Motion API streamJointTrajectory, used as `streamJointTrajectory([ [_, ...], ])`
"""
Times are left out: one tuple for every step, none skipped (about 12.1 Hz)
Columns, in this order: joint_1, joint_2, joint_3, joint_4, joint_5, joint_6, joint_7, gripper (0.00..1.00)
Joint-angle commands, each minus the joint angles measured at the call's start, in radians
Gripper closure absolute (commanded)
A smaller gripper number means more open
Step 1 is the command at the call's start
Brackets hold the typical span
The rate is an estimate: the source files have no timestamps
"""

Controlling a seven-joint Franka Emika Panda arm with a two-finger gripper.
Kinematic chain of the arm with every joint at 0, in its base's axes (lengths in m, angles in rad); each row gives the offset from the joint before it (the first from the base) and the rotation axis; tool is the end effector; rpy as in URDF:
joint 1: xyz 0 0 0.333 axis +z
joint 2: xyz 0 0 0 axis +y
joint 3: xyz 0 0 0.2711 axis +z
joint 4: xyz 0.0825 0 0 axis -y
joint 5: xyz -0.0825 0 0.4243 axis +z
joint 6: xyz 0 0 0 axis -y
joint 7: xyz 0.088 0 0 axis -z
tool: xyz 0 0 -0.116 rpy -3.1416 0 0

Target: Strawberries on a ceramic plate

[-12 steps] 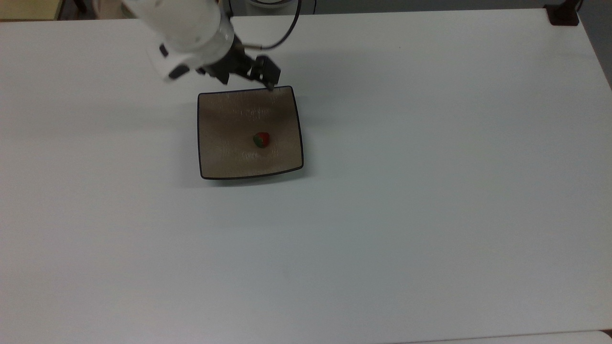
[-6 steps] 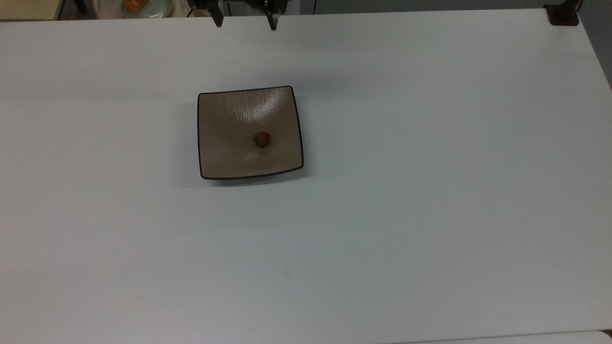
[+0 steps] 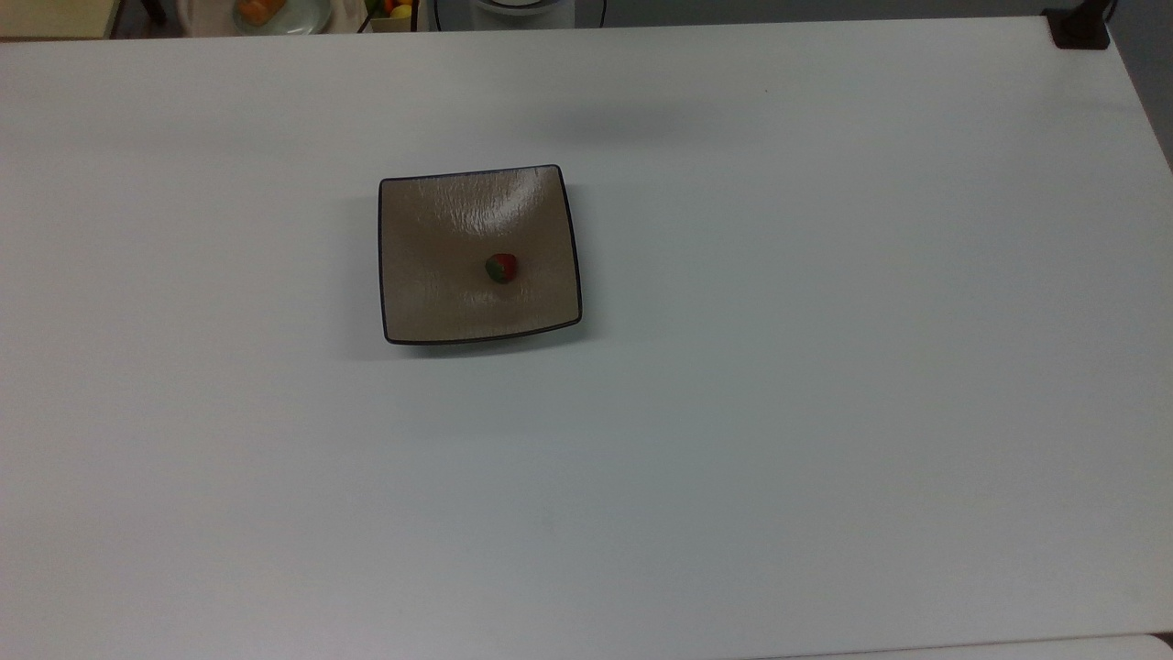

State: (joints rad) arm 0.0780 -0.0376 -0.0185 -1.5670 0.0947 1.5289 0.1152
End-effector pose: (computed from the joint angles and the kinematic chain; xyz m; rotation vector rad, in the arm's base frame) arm 0.5790 0.0456 0.5915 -3.0456 0.0788 0.0134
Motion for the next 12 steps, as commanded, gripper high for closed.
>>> streamJointTrajectory([
  [0.019, -0.025, 0.014, -0.05, -0.036, 0.014, -0.116, 0.0],
  [0.02, -0.025, 0.015, -0.051, -0.059, 0.017, -0.133, 0.0],
  [0.025, -0.027, 0.017, -0.076, -0.102, 0.043, -0.143, 0.0],
  [0.025, -0.033, 0.017, -0.108, -0.125, 0.095, -0.146, 0.0],
  [0.017, -0.031, 0.017, -0.117, -0.118, 0.126, -0.144, 0.0],
  [0.014, -0.03, 0.015, -0.122, -0.113, 0.138, -0.147, 0.0],
  [0.014, -0.03, 0.015, -0.126, -0.113, 0.14, -0.154, 0.0],
  [0.016, -0.03, 0.015, -0.125, -0.112, 0.14, -0.164, 0.0],
  [0.014, -0.03, 0.017, -0.123, -0.11, 0.14, -0.176, 0.0],
  [0.014, -0.03, 0.015, -0.123, -0.11, 0.14, -0.19, 0.0],
  [0.014, -0.028, 0.015, -0.123, -0.11, 0.14, -0.193, 0.0],
  [0.014, -0.027, 0.015, -0.122, -0.108, 0.142, -0.193, 0.0],
])
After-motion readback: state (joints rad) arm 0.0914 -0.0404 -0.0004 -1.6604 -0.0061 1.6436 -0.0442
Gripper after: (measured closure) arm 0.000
